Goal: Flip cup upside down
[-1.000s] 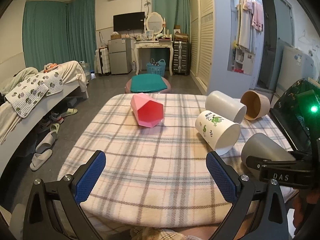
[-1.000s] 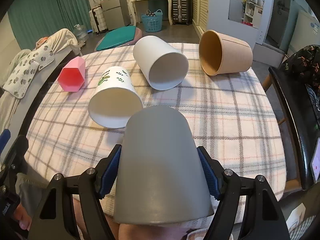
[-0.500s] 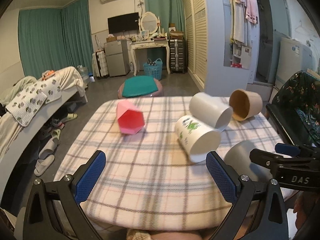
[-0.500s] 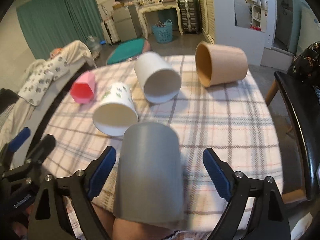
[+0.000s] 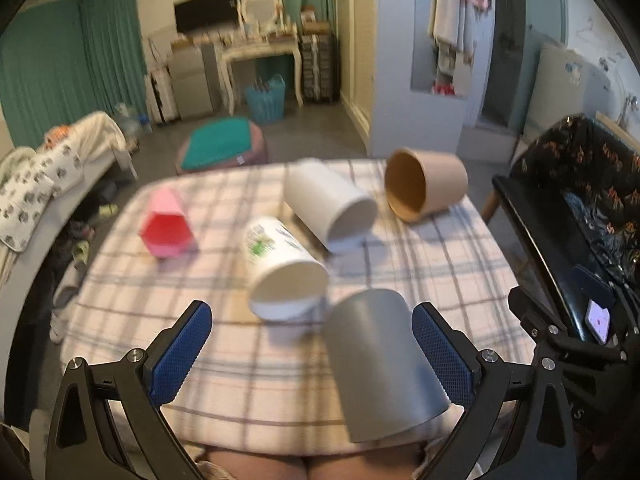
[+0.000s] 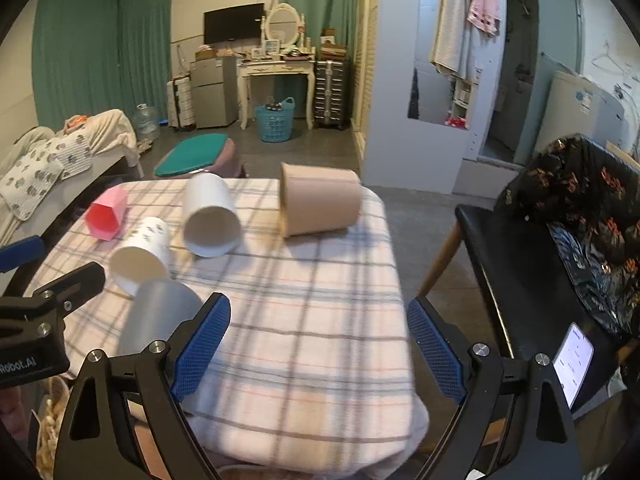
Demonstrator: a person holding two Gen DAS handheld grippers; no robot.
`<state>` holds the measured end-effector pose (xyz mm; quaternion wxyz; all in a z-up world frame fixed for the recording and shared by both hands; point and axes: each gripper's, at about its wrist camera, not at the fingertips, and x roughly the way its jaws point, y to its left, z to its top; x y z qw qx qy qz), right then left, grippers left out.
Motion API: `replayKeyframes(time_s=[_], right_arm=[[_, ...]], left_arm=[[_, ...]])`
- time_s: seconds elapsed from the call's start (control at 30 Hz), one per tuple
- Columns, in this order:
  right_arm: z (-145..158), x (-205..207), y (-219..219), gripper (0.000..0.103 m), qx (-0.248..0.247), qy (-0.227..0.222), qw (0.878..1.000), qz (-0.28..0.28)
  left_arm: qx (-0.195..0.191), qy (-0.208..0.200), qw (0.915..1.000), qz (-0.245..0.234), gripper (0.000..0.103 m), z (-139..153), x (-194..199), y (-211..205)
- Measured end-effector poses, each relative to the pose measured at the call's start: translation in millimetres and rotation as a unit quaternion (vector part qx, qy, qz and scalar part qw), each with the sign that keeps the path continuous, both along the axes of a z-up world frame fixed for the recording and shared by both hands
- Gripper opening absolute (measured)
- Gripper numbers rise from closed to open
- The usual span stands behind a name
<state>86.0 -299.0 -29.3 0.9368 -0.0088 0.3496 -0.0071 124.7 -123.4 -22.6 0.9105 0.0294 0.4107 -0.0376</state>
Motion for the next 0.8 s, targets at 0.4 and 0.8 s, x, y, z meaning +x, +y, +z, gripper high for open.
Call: replayKeyframes(time_s=[0.4,0.8], right_arm=[[-30.8,15.1,-36.0,0.090,0.029,0.034,0.999,-0.031],[-38.0,19.7,-38.8,0.090,0.038,0.039,0.998,-0.029]], left_arm=[[-0.006,0.103,0.9941,-0.033,0.101,-38.4,30.6,-28.7],[-0.025,0.147,0.9874,-0.054,0.079,-47.3,35.9,-28.7]])
